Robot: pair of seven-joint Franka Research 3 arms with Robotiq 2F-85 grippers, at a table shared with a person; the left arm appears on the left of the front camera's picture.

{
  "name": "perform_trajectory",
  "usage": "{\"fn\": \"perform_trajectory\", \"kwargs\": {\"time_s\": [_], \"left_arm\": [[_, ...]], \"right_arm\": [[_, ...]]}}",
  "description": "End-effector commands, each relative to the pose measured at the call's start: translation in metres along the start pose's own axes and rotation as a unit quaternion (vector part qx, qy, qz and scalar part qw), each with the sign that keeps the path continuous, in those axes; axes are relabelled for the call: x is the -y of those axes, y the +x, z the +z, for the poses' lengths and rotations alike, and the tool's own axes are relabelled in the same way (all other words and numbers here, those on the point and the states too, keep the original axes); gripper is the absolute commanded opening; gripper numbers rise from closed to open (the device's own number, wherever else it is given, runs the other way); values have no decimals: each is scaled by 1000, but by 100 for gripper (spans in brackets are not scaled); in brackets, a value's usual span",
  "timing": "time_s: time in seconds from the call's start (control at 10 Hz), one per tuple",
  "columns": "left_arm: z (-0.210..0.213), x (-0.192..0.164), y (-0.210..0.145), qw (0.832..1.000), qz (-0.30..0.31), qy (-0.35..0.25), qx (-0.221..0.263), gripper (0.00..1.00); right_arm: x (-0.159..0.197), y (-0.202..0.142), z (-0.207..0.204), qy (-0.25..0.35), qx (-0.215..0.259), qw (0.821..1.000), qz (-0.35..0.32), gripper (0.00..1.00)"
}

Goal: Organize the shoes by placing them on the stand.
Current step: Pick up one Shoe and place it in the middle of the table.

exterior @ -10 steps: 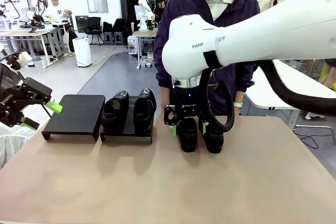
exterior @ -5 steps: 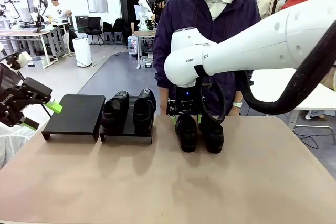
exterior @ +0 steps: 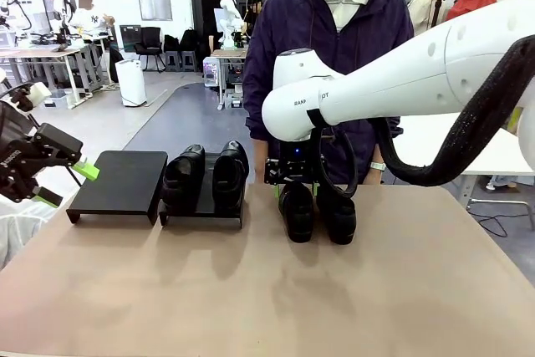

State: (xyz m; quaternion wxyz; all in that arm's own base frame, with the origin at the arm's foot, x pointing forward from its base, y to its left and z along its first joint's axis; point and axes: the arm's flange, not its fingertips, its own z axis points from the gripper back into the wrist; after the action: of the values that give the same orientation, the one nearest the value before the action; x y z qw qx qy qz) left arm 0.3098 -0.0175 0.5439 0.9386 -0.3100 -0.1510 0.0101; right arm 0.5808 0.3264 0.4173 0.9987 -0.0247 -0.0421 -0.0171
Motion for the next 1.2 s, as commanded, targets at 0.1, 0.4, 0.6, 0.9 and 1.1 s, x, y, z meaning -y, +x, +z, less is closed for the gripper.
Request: {"fn": "perform_trajectory", "kwargs": {"time_s": [0.1, 0.4, 0.6, 0.9, 1.1], "left_arm": [[-1, -3, -2, 1000, -8, -12, -1, 100], [-1, -3, -2, 1000, -8, -12, -1, 100], [-1, -3, -2, 1000, -8, -12, -1, 100], [-1, -3, -2, 1000, -8, -12, -1, 100], [-1, -3, -2, 1000, -8, -12, -1, 100]], "right_arm": [[2, 22, -19, 12, 58, 998, -16, 100], [7, 32, -29, -28, 60, 997, -49, 100], [9, 34, -34, -37, 56, 995, -67, 100], [18, 35, -43, -51, 59, 992, -98, 100], [22, 31, -48, -61, 67, 989, -119, 100]]}}
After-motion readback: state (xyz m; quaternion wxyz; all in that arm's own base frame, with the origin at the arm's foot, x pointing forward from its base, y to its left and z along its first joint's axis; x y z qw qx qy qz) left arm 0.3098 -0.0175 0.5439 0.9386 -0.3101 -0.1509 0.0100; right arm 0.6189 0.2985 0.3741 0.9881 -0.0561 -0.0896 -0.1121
